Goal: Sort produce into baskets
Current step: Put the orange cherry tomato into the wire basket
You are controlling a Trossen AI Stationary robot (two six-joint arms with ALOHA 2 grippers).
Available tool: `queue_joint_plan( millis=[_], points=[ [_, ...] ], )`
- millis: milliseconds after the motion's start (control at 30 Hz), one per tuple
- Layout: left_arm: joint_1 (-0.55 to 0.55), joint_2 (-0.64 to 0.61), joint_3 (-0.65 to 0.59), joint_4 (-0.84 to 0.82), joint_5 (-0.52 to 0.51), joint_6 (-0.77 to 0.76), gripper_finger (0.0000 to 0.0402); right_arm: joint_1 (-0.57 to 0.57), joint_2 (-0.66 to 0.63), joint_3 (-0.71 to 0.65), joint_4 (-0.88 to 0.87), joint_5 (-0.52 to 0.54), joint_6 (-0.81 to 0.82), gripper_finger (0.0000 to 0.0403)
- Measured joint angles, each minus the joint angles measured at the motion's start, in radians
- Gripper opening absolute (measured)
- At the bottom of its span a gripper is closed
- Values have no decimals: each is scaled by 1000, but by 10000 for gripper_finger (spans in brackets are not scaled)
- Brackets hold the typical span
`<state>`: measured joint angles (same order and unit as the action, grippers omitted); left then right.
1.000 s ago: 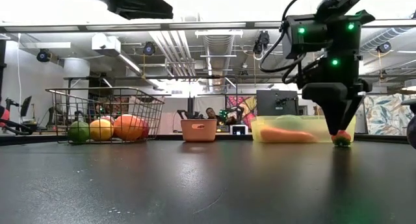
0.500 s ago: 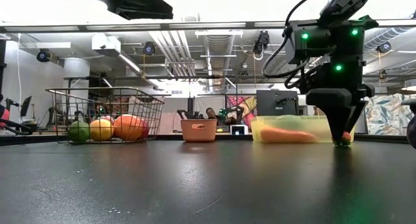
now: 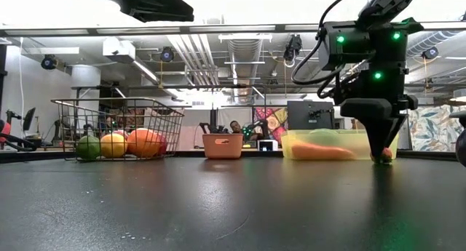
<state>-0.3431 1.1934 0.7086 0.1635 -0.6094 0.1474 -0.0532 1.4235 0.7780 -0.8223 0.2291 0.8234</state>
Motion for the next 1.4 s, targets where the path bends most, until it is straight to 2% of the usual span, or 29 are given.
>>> queue_joint_plan(
  millis=[200, 267, 367, 433, 633, 867, 1033, 1133, 1400],
  points=[
    [0, 0, 0, 0, 11, 0, 210, 0, -18, 11, 3, -12, -11, 84],
    [2, 0, -4, 2, 91, 7, 210, 1, -37, 19, 40, -37, -15, 90],
    [2, 1, -15, 22, 266, 24, 210, 18, -70, 19, 184, -74, -41, 93],
    [0, 1, -16, 39, 319, 19, 210, 32, -86, 19, 309, -94, -73, 94],
    [1, 1, -17, 69, 320, -22, 210, 58, -82, 18, 750, -170, -218, 95],
    [1, 1, -17, 115, 303, -25, 210, 62, -49, 18, 1112, -295, -345, 95],
    [0, 25, -17, 147, 195, 55, 210, 62, -10, 17, 1296, -372, -369, 95],
    [0, 66, -17, 198, 187, 125, 210, 62, 21, 18, 1405, -422, -341, 95],
    [-3, 140, -18, 289, 140, 164, 226, 61, 67, 18, 1440, -452, -287, 96]
  ],
)
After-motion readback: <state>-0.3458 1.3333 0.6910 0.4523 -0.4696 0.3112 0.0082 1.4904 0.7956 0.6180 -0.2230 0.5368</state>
